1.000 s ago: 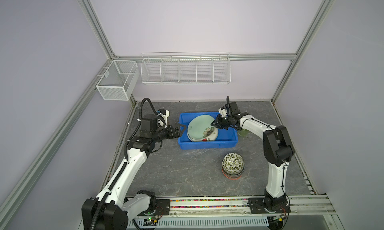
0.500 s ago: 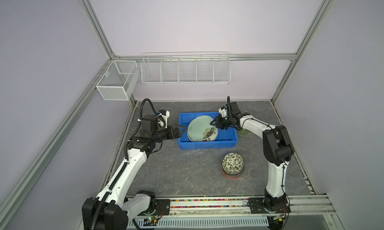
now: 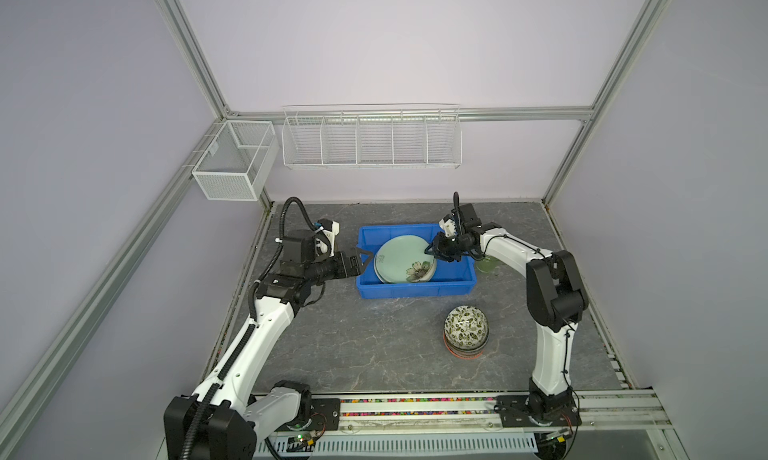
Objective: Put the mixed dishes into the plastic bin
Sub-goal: 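Lower the green plate onto the plates in the bin and open the right gripper, then move both grippers to the leaf-print bowl on top of the bowl stack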
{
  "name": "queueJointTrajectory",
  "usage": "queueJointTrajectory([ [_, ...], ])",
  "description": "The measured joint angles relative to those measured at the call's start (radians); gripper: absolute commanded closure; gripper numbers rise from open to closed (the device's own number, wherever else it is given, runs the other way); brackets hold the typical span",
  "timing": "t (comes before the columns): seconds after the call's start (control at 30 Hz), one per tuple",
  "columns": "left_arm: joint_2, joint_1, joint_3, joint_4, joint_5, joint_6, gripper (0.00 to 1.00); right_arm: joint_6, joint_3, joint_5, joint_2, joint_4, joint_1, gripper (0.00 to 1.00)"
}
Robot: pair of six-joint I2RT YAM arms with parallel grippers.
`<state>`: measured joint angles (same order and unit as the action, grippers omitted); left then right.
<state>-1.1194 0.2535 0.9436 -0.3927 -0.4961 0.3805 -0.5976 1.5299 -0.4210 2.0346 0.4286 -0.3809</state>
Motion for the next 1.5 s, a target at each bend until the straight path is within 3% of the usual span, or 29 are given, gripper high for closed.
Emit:
queueJointTrajectory([
  [0.4, 0.000, 0.000, 0.000, -0.001, 0.002, 0.000, 0.01, 0.046, 0.000, 0.043, -0.016, 0.036, 0.000, 0.60],
  [0.6, -0.003, 0.000, 0.000, -0.018, 0.030, -0.001, 0.01, 0.095, -0.003, 0.091, -0.145, 0.102, -0.014, 0.53],
  [0.77, -0.003, 0.000, 0.000, -0.049, 0.077, -0.002, 0.01, 0.128, -0.059, 0.130, -0.316, 0.115, -0.053, 0.40],
  [0.8, -0.003, 0.000, 0.000, -0.053, 0.086, -0.002, 0.01, 0.130, -0.072, 0.137, -0.339, 0.117, -0.063, 0.32],
  [0.87, -0.003, 0.000, -0.001, -0.061, 0.112, -0.005, 0.01, 0.137, -0.101, 0.152, -0.375, 0.132, -0.090, 0.07],
  [0.9, -0.003, 0.000, -0.001, -0.066, 0.126, -0.005, 0.01, 0.140, -0.114, 0.164, -0.388, 0.137, -0.104, 0.02],
  [1.07, -0.003, 0.000, -0.011, -0.085, 0.184, -0.005, 0.01, 0.154, -0.207, 0.233, -0.466, 0.188, -0.180, 0.12],
  [1.4, -0.003, 0.003, 0.002, -0.183, 0.235, 0.008, 0.01, 0.150, -0.262, 0.389, -0.746, 0.343, -0.253, 0.12],
  [1.5, -0.003, 0.044, 0.047, -0.211, 0.249, 0.017, 0.01, 0.130, -0.266, 0.442, -0.814, 0.418, -0.270, 0.10],
])
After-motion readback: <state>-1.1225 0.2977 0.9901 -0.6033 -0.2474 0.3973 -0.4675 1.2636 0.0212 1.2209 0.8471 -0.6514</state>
